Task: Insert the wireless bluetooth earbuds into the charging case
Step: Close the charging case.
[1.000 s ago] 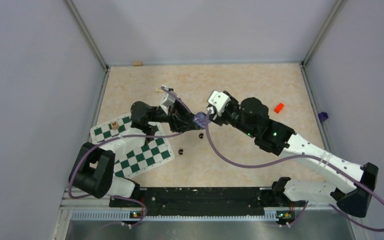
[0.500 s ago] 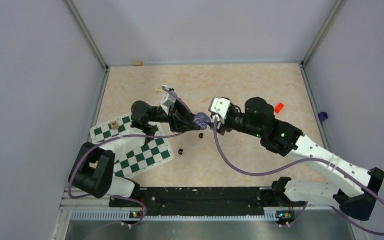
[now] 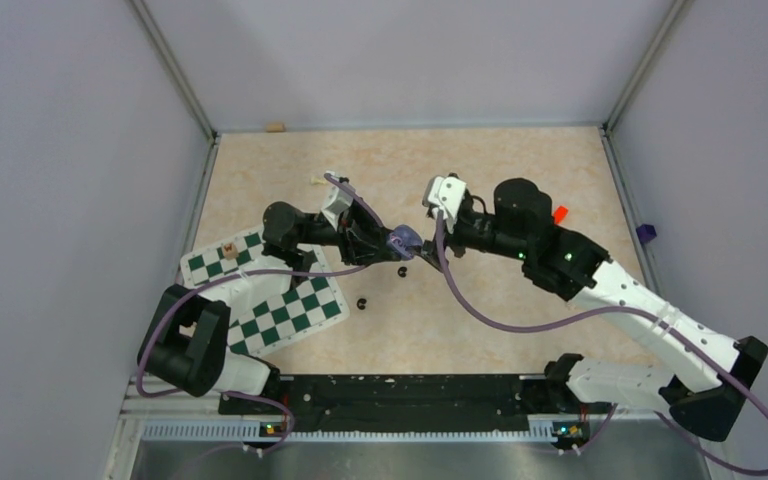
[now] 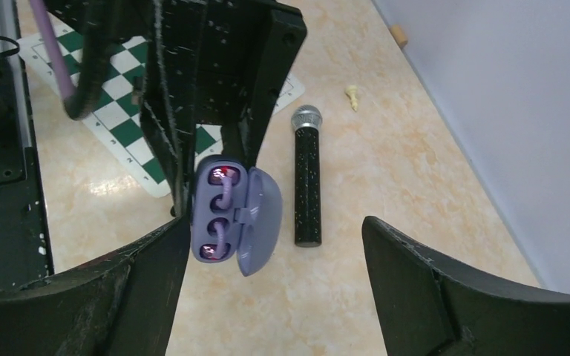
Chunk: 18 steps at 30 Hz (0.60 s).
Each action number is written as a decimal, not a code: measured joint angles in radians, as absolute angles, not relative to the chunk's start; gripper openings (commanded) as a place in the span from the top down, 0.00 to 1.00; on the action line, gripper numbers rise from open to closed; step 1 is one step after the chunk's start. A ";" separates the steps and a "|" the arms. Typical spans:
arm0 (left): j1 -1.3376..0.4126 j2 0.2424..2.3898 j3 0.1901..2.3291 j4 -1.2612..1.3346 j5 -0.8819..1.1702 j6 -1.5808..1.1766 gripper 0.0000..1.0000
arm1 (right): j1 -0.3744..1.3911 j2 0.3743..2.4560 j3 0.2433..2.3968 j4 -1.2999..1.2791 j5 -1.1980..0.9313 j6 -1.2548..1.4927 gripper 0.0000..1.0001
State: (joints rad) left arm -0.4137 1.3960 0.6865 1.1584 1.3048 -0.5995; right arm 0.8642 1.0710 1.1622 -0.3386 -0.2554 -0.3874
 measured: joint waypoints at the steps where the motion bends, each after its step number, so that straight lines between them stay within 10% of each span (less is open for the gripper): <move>1: -0.414 1.396 0.686 1.158 1.305 -0.599 1.00 | 0.851 1.077 1.162 -0.339 -0.259 -0.379 0.11; 18: -0.416 1.388 0.686 1.159 1.312 -0.594 1.00 | 0.717 1.192 1.242 -0.490 -0.737 -0.287 0.10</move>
State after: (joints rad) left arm -0.4160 1.3876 0.6865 1.1587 1.3125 -0.5938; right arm 0.7170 1.1923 1.2423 -0.4896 -0.7372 -0.2871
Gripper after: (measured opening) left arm 0.376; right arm 0.900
